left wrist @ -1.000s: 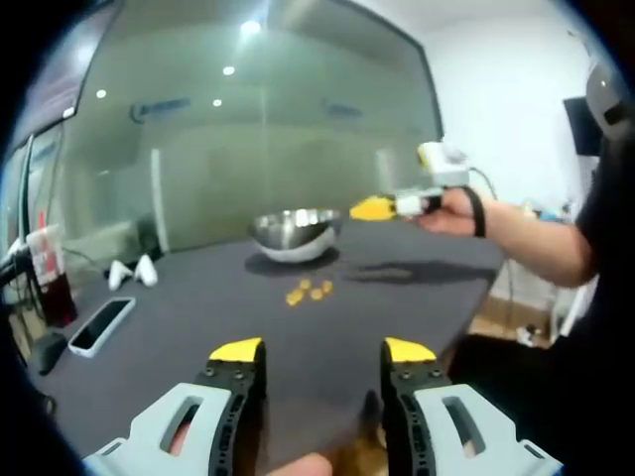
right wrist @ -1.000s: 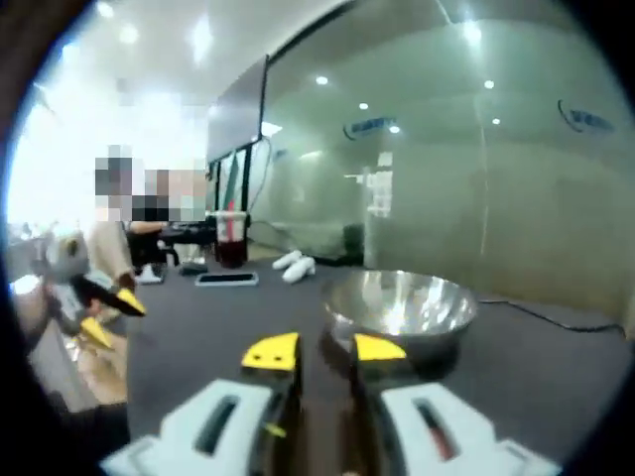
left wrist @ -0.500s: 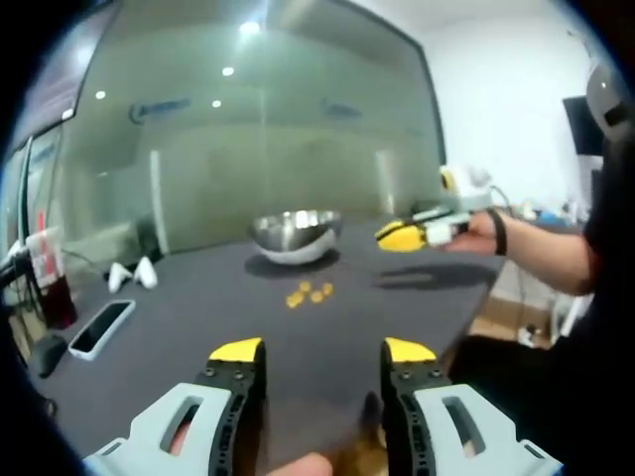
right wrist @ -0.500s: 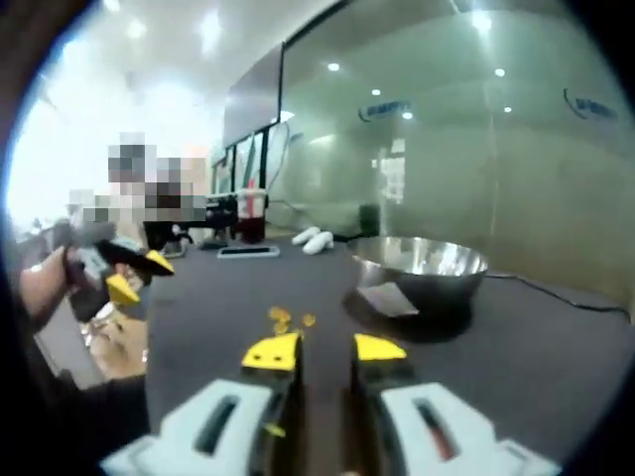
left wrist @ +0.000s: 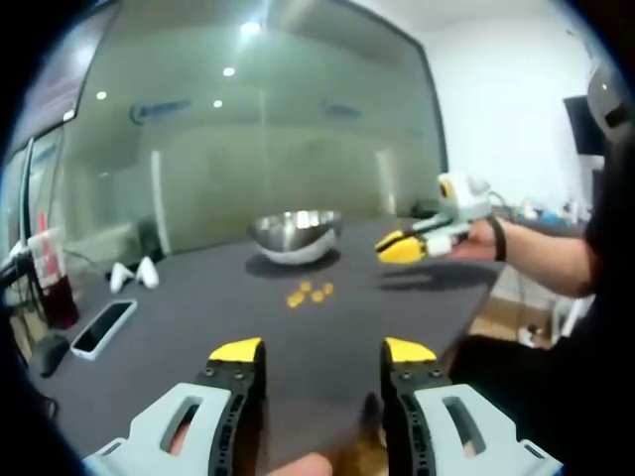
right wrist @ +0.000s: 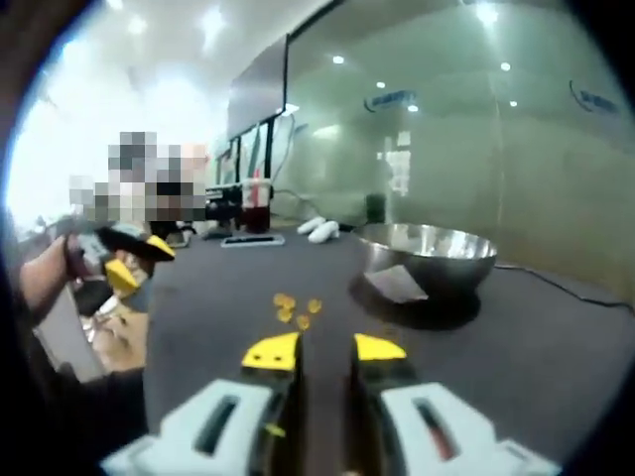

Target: Pick up the QQ candy scattered on the table and place it into the stainless steel bowl on the table

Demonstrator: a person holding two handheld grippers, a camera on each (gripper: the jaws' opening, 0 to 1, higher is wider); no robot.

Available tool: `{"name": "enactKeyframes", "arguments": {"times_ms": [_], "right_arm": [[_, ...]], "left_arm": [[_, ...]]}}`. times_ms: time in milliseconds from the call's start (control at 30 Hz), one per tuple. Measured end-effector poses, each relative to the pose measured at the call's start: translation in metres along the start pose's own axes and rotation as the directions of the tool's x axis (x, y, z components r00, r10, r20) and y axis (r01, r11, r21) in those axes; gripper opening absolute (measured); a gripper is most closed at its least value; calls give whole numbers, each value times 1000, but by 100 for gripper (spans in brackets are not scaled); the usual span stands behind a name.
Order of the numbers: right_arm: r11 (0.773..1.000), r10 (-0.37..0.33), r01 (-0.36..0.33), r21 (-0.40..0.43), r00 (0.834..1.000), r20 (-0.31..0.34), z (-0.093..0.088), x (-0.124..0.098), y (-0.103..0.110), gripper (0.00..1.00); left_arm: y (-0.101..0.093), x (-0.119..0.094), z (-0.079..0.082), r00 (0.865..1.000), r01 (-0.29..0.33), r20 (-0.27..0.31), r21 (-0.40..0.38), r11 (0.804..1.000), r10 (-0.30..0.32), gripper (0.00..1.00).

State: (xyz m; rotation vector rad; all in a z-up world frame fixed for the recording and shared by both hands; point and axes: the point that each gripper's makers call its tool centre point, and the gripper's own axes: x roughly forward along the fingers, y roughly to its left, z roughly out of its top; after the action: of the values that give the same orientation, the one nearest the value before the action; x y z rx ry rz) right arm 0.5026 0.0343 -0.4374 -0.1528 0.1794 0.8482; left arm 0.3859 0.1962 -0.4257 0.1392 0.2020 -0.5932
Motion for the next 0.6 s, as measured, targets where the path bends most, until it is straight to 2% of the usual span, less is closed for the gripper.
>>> {"name": "enactKeyframes", "arguments": {"times_ms": [367, 600], "right_arm": [[999, 46, -46, 2, 998, -35, -6, 27, 15, 20], [998, 67, -67, 3, 994, -86, -21, 45, 18, 20]], "left_arm": [[-4, 4, 0, 1000, 11, -1, 5, 1000, -11, 48], [1, 0, -4, 1000, -4, -5, -5, 1000, 4, 48]]}}
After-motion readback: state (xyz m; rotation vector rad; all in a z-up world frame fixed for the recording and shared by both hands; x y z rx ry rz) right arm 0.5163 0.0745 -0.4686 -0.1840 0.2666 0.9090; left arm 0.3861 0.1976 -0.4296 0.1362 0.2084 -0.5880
